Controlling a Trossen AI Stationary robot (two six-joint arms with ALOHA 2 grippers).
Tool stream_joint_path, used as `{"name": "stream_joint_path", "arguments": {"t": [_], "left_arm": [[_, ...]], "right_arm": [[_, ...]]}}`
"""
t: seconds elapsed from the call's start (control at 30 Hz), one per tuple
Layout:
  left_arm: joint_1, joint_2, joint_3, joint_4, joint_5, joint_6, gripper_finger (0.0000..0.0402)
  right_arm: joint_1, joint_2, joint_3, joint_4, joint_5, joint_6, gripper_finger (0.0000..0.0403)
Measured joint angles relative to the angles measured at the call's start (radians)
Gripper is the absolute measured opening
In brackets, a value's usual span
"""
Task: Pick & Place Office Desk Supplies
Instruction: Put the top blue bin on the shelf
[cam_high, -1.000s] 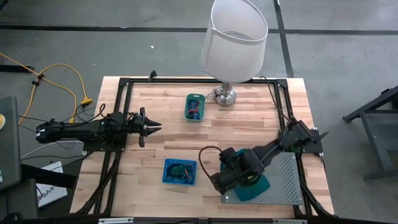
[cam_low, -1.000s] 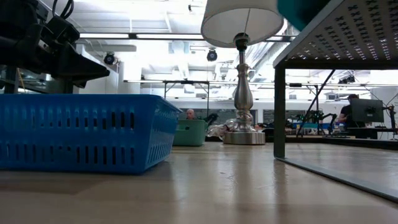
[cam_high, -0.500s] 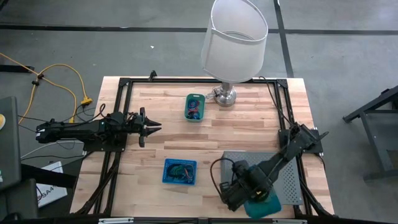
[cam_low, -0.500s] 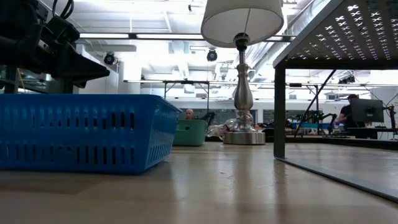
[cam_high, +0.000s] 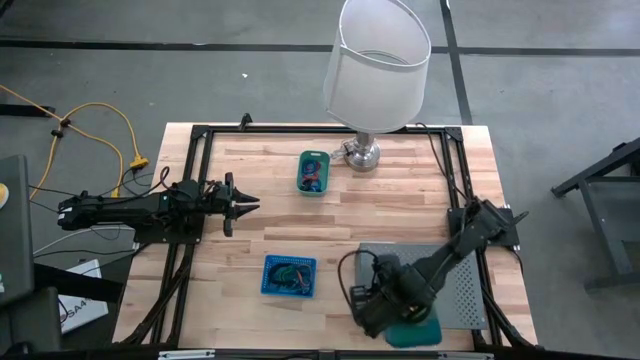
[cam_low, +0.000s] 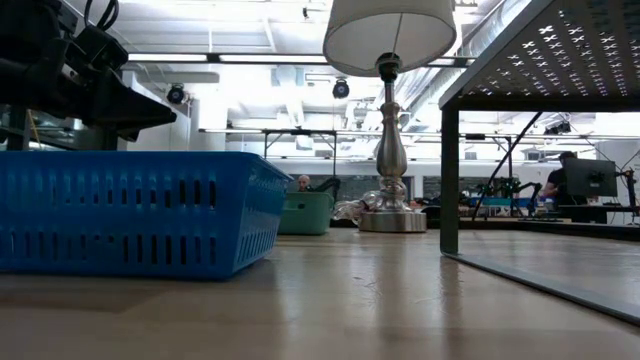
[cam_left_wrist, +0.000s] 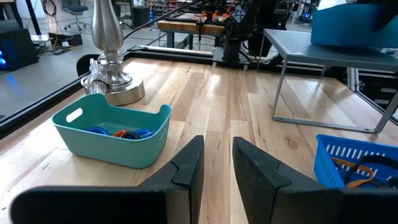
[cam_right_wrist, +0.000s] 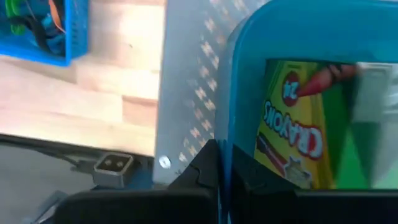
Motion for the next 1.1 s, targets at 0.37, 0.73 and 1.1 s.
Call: {"name": "stream_joint_path", "arguments": {"t": [0.37,0.73,1.1], "left_arm": [[0.0,0.0,0.0,0.0,0.0,0.0,0.0079],[0.0,0.0,0.0,0.0,0.0,0.0,0.0079],[0.0,0.0,0.0,0.0,0.0,0.0,0.0079]], "right_arm": [[-0.126,0.002,0.0,0.0,0.01,-0.124,0.0003],[-0.165,0.002,0.0,0.0,-0.026,-0.099,0.0003],[-0.175,0.002,0.0,0.0,-0.025,-0.103,0.0016]]}}
